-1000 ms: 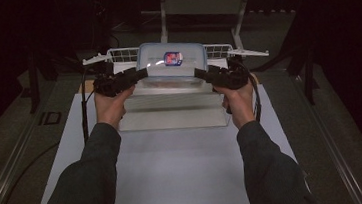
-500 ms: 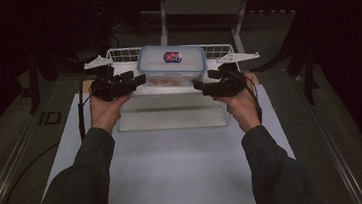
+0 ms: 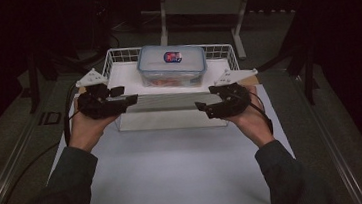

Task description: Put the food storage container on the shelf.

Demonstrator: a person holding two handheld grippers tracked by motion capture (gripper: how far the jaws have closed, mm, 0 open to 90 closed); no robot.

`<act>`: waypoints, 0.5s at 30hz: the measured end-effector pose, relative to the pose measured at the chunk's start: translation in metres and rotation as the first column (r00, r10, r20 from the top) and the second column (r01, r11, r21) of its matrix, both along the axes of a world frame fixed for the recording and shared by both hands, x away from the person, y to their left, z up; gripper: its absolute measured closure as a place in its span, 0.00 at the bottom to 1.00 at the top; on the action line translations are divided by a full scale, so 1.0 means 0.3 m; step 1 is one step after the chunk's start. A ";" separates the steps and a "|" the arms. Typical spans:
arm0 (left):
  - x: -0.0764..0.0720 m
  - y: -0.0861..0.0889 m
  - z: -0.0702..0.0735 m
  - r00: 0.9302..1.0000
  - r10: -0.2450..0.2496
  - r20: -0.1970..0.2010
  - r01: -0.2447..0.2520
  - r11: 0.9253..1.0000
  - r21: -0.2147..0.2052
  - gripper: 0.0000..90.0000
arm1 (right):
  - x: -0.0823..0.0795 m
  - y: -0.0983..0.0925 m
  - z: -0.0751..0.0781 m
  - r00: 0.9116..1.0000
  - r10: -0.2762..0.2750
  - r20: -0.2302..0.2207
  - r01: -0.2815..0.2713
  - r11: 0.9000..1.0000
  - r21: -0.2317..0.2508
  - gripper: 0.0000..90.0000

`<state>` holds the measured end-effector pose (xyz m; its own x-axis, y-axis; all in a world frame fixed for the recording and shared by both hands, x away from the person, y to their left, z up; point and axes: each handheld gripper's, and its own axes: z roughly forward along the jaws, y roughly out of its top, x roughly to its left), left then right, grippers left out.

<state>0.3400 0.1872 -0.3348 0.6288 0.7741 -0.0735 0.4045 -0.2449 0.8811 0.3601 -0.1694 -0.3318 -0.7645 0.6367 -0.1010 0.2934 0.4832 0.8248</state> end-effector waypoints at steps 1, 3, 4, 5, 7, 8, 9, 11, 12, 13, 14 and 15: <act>-0.016 0.002 -0.009 1.000 -0.009 -0.005 0.009 1.000 0.009 0.45 | -0.010 -0.003 -0.003 1.000 0.007 -0.002 -0.007 1.000 -0.002 0.33; -0.048 0.011 -0.029 1.000 -0.014 -0.006 0.014 1.000 0.020 0.44 | -0.030 -0.009 -0.013 1.000 0.020 -0.003 -0.020 1.000 -0.011 0.32; -0.064 0.017 -0.039 1.000 -0.017 -0.010 0.017 1.000 0.018 0.44 | -0.041 -0.013 -0.019 1.000 0.025 -0.002 -0.025 0.999 -0.019 0.32; -0.078 0.025 -0.050 1.000 -0.019 -0.012 0.019 1.000 0.018 0.44 | -0.051 -0.018 -0.026 1.000 0.029 -0.003 -0.029 0.999 -0.028 0.32; -0.108 0.040 -0.073 1.000 -0.015 -0.013 0.015 1.000 0.013 0.43 | -0.074 -0.034 -0.046 0.999 0.037 -0.022 -0.037 0.999 -0.021 0.31; -0.122 0.049 -0.086 1.000 -0.016 -0.012 0.017 1.000 0.015 0.43 | -0.082 -0.041 -0.055 0.999 0.036 -0.032 -0.037 0.999 -0.015 0.31; -0.136 0.058 -0.098 1.000 -0.014 -0.012 0.014 1.000 0.020 0.43 | -0.092 -0.050 -0.068 0.999 0.036 -0.039 -0.036 0.999 -0.012 0.31; -0.161 0.075 -0.122 1.000 -0.005 -0.019 0.006 1.000 0.024 0.41 | -0.109 -0.070 -0.097 0.998 0.033 -0.056 -0.034 0.999 -0.016 0.31; -0.172 0.085 -0.135 1.000 0.003 -0.021 -0.003 1.000 0.024 0.40 | -0.118 -0.082 -0.111 0.998 0.031 -0.063 -0.032 0.999 -0.013 0.30; -0.184 0.094 -0.148 1.000 0.011 -0.022 -0.010 1.000 0.023 0.40 | -0.126 -0.094 -0.123 0.997 0.027 -0.071 -0.027 1.000 -0.009 0.30; -0.195 0.103 -0.162 1.000 0.012 -0.028 -0.012 1.000 0.023 0.39 | -0.135 -0.106 -0.135 0.997 0.020 -0.074 -0.020 1.000 0.000 0.30; -0.206 0.111 -0.175 0.999 0.019 -0.030 -0.018 0.999 0.028 0.38 | -0.143 -0.120 -0.145 0.997 0.015 -0.080 -0.014 1.000 0.012 0.30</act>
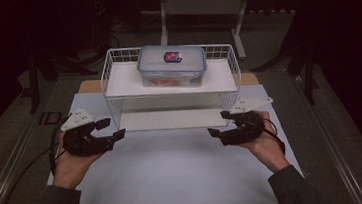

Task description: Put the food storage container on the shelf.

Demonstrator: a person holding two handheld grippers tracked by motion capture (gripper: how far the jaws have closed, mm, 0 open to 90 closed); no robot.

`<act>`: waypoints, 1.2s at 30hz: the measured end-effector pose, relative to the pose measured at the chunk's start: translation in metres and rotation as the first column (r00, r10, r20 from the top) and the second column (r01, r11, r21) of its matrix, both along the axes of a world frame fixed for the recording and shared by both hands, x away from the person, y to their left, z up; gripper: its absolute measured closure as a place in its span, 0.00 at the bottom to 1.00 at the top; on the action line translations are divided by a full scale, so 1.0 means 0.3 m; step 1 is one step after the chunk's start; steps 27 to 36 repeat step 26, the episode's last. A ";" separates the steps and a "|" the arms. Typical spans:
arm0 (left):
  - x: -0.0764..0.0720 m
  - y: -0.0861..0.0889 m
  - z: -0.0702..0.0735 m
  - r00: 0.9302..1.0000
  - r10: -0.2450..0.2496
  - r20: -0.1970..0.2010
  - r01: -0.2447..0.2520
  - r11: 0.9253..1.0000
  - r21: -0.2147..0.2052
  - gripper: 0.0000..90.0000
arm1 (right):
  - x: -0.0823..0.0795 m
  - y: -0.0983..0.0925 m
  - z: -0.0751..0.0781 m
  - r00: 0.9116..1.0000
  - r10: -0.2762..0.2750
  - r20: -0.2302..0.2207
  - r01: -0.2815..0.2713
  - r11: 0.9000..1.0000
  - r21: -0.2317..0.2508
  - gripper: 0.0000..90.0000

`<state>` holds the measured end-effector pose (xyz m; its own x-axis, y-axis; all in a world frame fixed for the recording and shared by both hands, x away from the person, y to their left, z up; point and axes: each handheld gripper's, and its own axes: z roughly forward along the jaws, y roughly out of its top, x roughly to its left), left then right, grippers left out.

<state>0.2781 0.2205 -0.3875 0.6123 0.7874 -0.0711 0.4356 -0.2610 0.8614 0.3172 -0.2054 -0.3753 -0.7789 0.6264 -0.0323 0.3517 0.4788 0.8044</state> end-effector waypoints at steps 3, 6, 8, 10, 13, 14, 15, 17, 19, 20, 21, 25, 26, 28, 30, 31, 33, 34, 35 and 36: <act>-0.031 0.023 -0.041 1.000 0.012 -0.008 -0.012 1.000 0.011 0.37 | -0.027 -0.045 -0.027 1.000 -0.020 -0.010 0.020 0.999 0.045 0.29; -0.059 0.038 -0.077 0.999 0.028 -0.014 -0.028 0.999 0.023 0.37 | -0.056 -0.087 -0.056 0.999 -0.044 -0.010 0.045 0.997 0.055 0.28; -0.077 0.048 -0.098 0.999 0.033 -0.014 -0.033 0.999 0.039 0.36 | -0.076 -0.111 -0.078 0.998 -0.058 -0.004 0.058 0.997 0.049 0.27; -0.093 0.062 -0.116 0.999 0.045 -0.020 -0.045 0.999 0.030 0.36 | -0.097 -0.132 -0.102 0.998 -0.068 -0.003 0.068 0.997 0.040 0.27; -0.119 0.085 -0.145 0.998 0.064 -0.017 -0.063 0.998 0.022 0.36 | -0.125 -0.161 -0.131 0.996 -0.089 0.003 0.089 0.995 0.035 0.26; -0.124 0.091 -0.152 0.998 0.068 -0.018 -0.068 0.997 0.020 0.36 | -0.137 -0.175 -0.141 0.995 -0.101 0.010 0.100 0.994 0.043 0.26; -0.131 0.098 -0.163 0.997 0.076 -0.019 -0.075 0.997 0.014 0.36 | -0.144 -0.183 -0.146 0.994 -0.107 0.016 0.106 0.993 0.051 0.26; -0.145 0.116 -0.189 0.995 0.091 -0.026 -0.091 0.996 0.001 0.36 | -0.160 -0.206 -0.163 0.992 -0.126 0.028 0.124 0.990 0.066 0.26; -0.154 0.129 -0.211 0.994 0.106 -0.029 -0.107 0.994 -0.011 0.36 | -0.173 -0.229 -0.181 0.989 -0.143 0.037 0.139 0.986 0.089 0.26; -0.159 0.136 -0.223 0.993 0.114 -0.034 -0.115 0.993 -0.018 0.36 | -0.177 -0.240 -0.191 0.988 -0.149 0.037 0.145 0.985 0.099 0.26; -0.162 0.143 -0.235 0.992 0.124 -0.036 -0.124 0.992 -0.023 0.36 | -0.180 -0.250 -0.200 0.987 -0.155 0.039 0.151 0.983 0.100 0.26; -0.167 0.157 -0.260 0.989 0.143 -0.046 -0.144 0.989 -0.014 0.36 | -0.189 -0.280 -0.229 0.983 -0.180 0.042 0.173 0.976 0.131 0.26; -0.167 0.159 -0.263 0.988 0.147 -0.043 -0.148 0.989 -0.015 0.36 | -0.190 -0.285 -0.236 0.982 -0.185 0.041 0.178 0.974 0.140 0.26; -0.167 0.159 -0.263 0.988 0.147 -0.043 -0.148 0.989 -0.015 0.36 | -0.190 -0.285 -0.236 0.982 -0.185 0.041 0.178 0.974 0.140 0.26; -0.167 0.159 -0.263 0.988 0.147 -0.043 -0.148 0.989 -0.015 0.36 | -0.190 -0.285 -0.236 0.982 -0.185 0.041 0.178 0.974 0.140 0.26; -0.167 0.159 -0.263 0.988 0.147 -0.043 -0.148 0.989 -0.015 0.36 | -0.190 -0.285 -0.236 0.982 -0.185 0.041 0.178 0.974 0.140 0.26; -0.167 0.159 -0.263 0.988 0.147 -0.043 -0.148 0.989 -0.015 0.36 | -0.190 -0.285 -0.236 0.982 -0.185 0.041 0.178 0.974 0.140 0.26; -0.167 0.159 -0.263 0.988 0.147 -0.043 -0.148 0.989 -0.015 0.36 | -0.190 -0.285 -0.236 0.982 -0.185 0.041 0.178 0.974 0.140 0.26; -0.167 0.159 -0.263 0.988 0.147 -0.043 -0.148 0.989 -0.015 0.36 | -0.190 -0.285 -0.236 0.982 -0.185 0.041 0.178 0.974 0.140 0.26; -0.167 0.159 -0.263 0.988 0.147 -0.043 -0.148 0.989 -0.015 0.36 | -0.190 -0.285 -0.236 0.982 -0.185 0.041 0.178 0.974 0.140 0.26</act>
